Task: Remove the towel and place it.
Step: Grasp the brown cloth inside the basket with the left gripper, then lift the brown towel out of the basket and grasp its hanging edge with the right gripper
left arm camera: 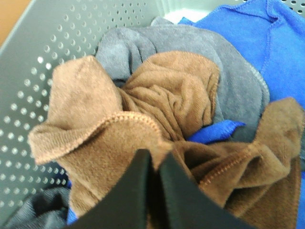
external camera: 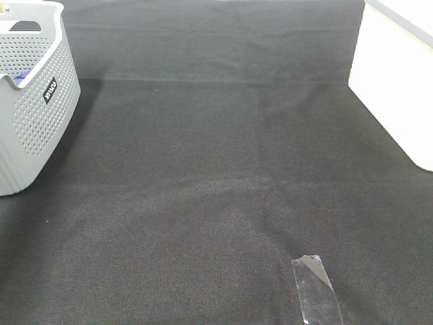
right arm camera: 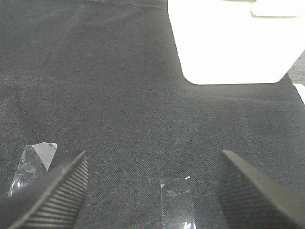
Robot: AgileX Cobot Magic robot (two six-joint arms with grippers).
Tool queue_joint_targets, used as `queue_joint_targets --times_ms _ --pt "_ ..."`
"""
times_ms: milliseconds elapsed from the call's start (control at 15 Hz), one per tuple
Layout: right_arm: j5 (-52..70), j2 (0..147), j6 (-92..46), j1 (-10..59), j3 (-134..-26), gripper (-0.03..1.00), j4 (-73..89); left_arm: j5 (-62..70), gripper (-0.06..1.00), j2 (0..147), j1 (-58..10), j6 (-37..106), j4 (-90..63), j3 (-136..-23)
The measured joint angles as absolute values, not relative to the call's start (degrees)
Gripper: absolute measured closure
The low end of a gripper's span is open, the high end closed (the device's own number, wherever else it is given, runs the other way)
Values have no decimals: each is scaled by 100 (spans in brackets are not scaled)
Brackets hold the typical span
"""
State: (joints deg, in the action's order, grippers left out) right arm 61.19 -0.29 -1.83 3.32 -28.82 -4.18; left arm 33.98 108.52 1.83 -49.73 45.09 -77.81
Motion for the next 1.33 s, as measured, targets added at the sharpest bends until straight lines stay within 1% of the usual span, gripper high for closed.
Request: queue_joint_targets --times_ms 267,600,800,1000,1333 --pt "6119 -29 -183 332 -2882 24 -418 3581 94 10691 183 -4990 4698 -7781" --pt "6119 -29 -178 332 -2882 24 -418 4503 94 9099 -57 -4481 4354 -7781" --pt "6119 -29 -178 332 -2882 24 -418 4704 94 8491 -223 -4280 4120 -7781" --pt "6119 -29 -172 332 -2882 24 -418 4687 94 7850 -619 -4142 4011 -7850" --pt "6119 -29 -172 332 -2882 24 -418 4715 94 7643 -1524 -2807 3466 -9053"
